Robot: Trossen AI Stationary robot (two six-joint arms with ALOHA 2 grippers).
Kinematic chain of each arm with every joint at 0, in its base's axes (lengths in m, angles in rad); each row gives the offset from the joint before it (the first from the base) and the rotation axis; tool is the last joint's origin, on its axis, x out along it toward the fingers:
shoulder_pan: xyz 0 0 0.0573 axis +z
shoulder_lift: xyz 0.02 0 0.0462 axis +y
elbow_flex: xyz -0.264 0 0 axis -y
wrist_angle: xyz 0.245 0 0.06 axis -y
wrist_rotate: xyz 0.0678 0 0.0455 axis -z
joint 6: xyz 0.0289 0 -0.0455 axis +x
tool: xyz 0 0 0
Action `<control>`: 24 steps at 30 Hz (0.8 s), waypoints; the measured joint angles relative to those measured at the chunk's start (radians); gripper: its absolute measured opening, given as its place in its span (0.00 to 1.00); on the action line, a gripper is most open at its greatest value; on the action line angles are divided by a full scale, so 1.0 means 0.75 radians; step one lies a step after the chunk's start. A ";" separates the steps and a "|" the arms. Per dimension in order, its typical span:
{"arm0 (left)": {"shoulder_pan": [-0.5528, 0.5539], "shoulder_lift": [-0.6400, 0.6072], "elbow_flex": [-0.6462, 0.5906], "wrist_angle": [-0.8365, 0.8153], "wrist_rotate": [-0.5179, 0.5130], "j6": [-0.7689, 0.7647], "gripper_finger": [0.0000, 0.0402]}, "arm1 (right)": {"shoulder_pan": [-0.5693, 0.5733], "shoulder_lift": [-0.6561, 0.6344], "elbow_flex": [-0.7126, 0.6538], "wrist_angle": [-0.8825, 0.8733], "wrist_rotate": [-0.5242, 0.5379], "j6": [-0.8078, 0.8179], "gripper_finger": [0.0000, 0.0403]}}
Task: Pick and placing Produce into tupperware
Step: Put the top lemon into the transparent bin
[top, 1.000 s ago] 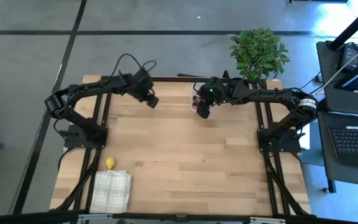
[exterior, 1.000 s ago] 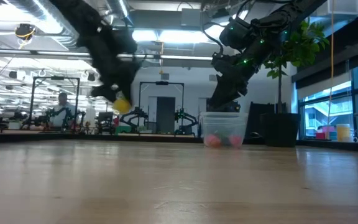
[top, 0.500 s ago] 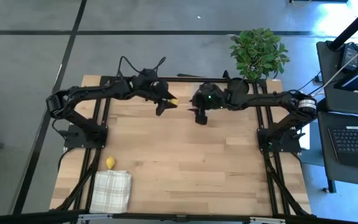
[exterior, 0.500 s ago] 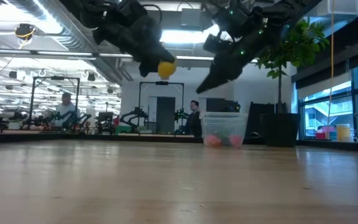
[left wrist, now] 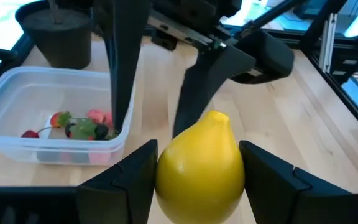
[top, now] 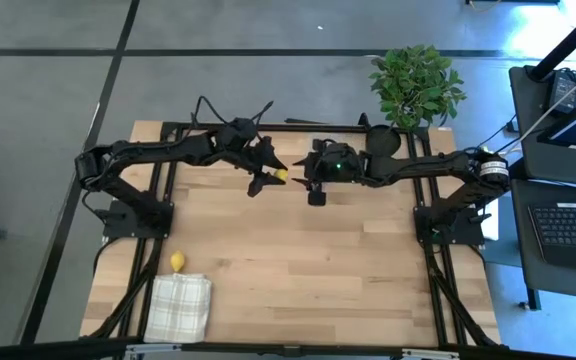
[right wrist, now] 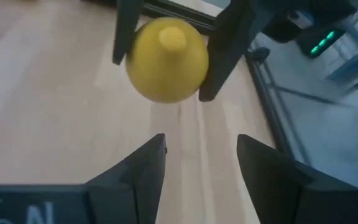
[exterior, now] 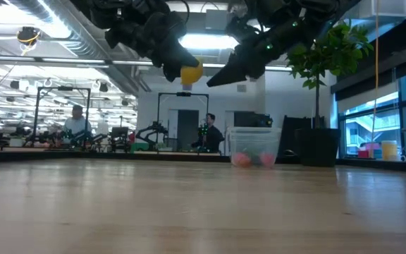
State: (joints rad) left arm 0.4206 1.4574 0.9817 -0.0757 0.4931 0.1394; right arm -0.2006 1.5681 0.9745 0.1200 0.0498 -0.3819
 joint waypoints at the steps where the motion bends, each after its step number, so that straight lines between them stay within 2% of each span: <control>1: 0.000 0.000 0.000 -0.007 0.000 0.003 0.49 | 0.009 0.000 0.000 -0.003 0.020 -0.043 0.49; 6: 0.004 0.000 -0.001 -0.033 -0.001 0.004 0.49 | 0.077 0.000 0.000 -0.011 0.073 -0.359 0.49; 10: 0.003 0.000 -0.001 -0.042 -0.001 0.009 0.49 | 0.128 0.000 0.000 0.010 0.075 -0.510 0.49; 12: 0.004 0.000 -0.001 -0.044 0.000 0.008 0.49 | 0.151 0.000 0.000 0.031 0.118 -0.575 0.49; 16: 0.004 0.000 -0.001 -0.077 0.004 0.007 0.49 | 0.179 0.000 0.000 0.085 0.255 -0.633 0.49; 24: -0.004 -0.001 -0.001 -0.084 0.005 0.005 0.49 | 0.179 0.000 0.000 0.118 0.258 -0.571 0.49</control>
State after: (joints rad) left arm 0.4172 1.4570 0.9810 -0.1384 0.4965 0.1435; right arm -0.0662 1.5681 0.9745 0.2082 0.2430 -0.8102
